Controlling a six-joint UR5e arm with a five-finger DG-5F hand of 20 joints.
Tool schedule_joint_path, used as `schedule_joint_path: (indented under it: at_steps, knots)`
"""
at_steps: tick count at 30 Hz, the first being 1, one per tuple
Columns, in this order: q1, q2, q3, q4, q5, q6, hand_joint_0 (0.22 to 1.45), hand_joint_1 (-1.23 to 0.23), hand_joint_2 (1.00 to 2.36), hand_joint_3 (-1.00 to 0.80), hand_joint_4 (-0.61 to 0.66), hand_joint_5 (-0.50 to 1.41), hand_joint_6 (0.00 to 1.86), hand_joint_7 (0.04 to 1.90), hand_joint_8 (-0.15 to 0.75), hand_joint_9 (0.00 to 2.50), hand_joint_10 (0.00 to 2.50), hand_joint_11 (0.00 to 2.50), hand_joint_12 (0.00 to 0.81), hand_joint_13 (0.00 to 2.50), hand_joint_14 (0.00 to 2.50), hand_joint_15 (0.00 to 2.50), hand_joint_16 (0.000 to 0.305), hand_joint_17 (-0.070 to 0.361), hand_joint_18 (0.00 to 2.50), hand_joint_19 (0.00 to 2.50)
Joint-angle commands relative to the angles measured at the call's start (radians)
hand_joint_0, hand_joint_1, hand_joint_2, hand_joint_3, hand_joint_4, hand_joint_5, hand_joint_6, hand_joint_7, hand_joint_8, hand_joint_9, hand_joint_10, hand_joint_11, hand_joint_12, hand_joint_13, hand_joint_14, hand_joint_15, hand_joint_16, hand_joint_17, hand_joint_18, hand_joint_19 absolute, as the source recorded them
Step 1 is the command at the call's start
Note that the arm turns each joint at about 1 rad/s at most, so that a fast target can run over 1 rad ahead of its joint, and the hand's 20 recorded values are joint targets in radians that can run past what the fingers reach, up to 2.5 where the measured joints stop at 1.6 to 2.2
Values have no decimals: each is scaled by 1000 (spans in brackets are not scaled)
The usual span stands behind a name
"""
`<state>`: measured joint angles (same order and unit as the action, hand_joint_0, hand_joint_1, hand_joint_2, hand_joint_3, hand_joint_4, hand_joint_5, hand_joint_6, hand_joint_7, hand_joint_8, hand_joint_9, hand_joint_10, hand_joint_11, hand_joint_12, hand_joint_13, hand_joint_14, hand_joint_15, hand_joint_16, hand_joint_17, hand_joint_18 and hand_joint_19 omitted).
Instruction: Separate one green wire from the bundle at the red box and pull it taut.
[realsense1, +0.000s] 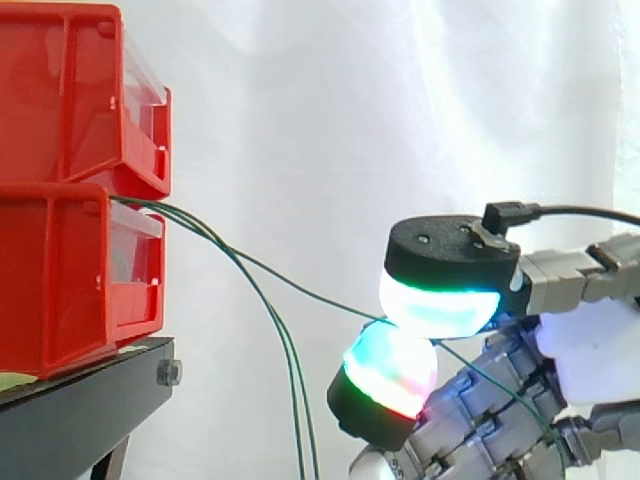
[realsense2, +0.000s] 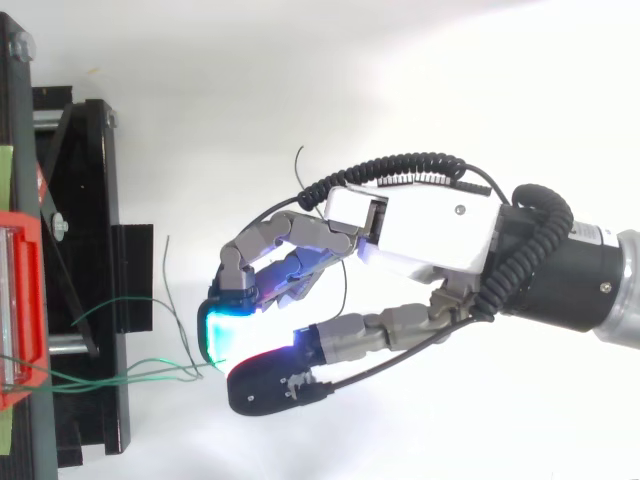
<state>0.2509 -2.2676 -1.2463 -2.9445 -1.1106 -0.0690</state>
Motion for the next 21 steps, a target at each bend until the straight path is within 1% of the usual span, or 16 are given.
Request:
schedule_joint_path:
  at_steps: [1,2,3,5,13,21]
  knots:
    - [5,-1,-61,188,-2,3,601,-760,1020,-96,-59,-102,872,1112,255,800,8,221,329,744,13,301,48,109,685,550]
    - [5,-1,-65,203,-2,5,601,-760,1019,-95,-59,-102,872,1113,259,801,8,230,328,744,12,309,48,109,685,552]
    - [10,-1,-76,262,3,-6,601,-761,1019,-91,-61,-101,872,1110,257,805,8,229,330,745,14,308,48,109,687,559]
    - [11,-1,-76,274,1,-6,601,-762,1019,-90,-62,-101,871,1115,258,806,8,224,330,746,12,308,49,109,688,548]
    - [11,-1,-76,258,1,-12,602,-764,1019,-87,-66,-99,871,1111,259,811,10,236,328,751,12,308,49,110,686,549]
    - [11,-1,-76,258,1,-12,603,-765,1019,-85,-61,-99,871,1119,259,815,9,248,327,751,14,315,49,111,680,549]
